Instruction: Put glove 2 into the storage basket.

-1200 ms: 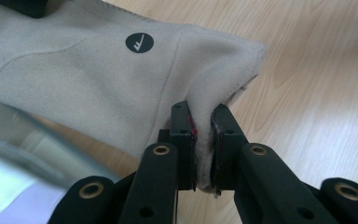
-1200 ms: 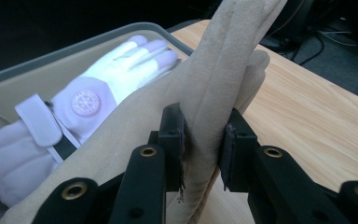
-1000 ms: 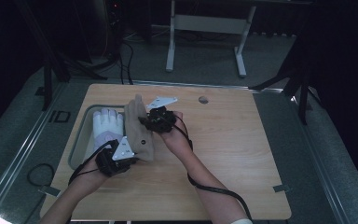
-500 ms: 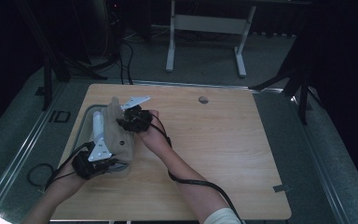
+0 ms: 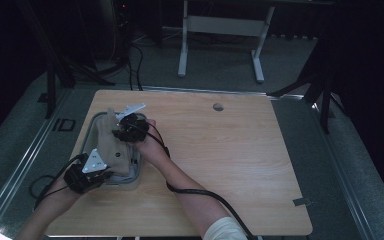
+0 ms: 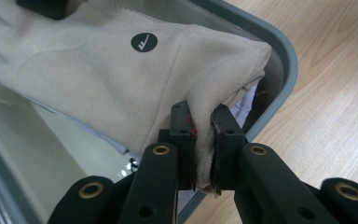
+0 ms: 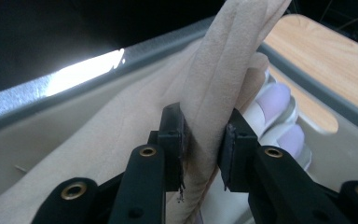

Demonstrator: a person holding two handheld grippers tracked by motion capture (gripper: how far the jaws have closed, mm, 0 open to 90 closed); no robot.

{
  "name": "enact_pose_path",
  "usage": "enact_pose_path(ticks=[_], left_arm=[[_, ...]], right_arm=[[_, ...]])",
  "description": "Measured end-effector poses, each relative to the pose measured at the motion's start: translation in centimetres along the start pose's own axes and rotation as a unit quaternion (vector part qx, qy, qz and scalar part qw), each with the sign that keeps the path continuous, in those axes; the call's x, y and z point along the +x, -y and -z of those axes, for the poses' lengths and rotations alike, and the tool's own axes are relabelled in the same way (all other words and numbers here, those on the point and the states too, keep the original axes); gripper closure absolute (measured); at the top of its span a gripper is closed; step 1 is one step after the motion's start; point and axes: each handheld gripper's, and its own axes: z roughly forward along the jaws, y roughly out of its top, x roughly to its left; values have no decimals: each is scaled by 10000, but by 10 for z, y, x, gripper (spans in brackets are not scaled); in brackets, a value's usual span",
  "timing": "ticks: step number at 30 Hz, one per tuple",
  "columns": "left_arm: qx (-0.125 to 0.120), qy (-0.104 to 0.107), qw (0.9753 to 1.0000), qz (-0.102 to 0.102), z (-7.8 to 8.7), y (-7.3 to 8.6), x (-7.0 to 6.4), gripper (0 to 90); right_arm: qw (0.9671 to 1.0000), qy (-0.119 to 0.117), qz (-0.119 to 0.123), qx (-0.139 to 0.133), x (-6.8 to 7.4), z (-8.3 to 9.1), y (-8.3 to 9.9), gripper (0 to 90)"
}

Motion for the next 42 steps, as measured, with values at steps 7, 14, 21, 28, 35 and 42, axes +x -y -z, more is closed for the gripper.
enact_pose_path(ticks=[7, 14, 21, 28, 35, 42], left_arm=[[52, 132, 9999, 90, -14, -3, 2, 816], [116, 236, 9995, 166, -22, -2, 3, 813], [-65, 224, 9991, 367, -16, 0, 6, 685], [-483, 183, 9951, 848, 3, -4, 9, 322], [-1088, 290, 9875, 1102, 8, -12, 6, 137], [-1418, 557, 9812, 1187, -3, -23, -10, 76]], right_arm=[[9996, 113, -35, 255, -7, -9, 5, 722], [9992, 72, -58, 380, -13, -14, 11, 718], [9995, -123, -154, 258, -16, -4, 9, 512], [9991, -256, -320, 148, -24, 18, 8, 286], [9991, -414, -121, 33, -21, 43, 11, 141], [9997, -237, 0, -35, -27, 70, 29, 147]])
